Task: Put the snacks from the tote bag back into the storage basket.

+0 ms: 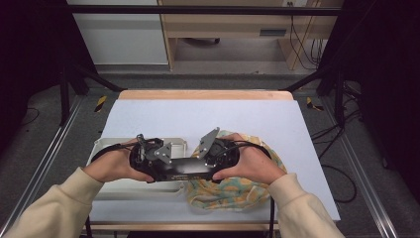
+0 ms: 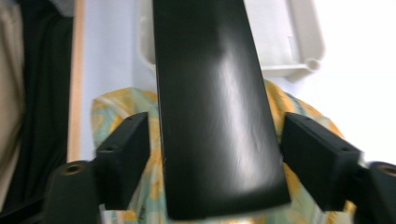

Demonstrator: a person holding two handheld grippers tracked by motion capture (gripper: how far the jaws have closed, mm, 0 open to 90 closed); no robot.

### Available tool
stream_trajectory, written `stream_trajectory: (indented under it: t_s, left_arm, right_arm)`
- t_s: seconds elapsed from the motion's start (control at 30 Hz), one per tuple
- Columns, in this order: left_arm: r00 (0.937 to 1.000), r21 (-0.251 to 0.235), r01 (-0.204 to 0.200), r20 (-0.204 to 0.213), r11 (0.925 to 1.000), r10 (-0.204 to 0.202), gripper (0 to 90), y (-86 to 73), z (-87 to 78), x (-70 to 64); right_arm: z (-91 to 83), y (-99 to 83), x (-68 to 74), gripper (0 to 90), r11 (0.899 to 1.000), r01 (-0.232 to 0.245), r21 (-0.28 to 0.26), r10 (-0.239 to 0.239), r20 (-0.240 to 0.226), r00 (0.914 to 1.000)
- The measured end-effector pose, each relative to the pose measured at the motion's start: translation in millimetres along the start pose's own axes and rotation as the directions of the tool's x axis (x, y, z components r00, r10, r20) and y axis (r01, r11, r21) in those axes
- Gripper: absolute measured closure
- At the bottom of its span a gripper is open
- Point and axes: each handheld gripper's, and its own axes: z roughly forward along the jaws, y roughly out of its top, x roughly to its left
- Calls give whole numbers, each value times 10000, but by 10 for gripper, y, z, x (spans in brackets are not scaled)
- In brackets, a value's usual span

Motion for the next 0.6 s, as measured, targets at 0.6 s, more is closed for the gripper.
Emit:
stream_trajectory:
  t_s: [0.6]
  left_arm:
    - [9972, -359, 594, -435, 9976, -610, 435, -268, -230, 122]
  right_arm:
    - [-372, -383, 108, 117, 9460, -2952, -1343, 3168, 1878, 9297]
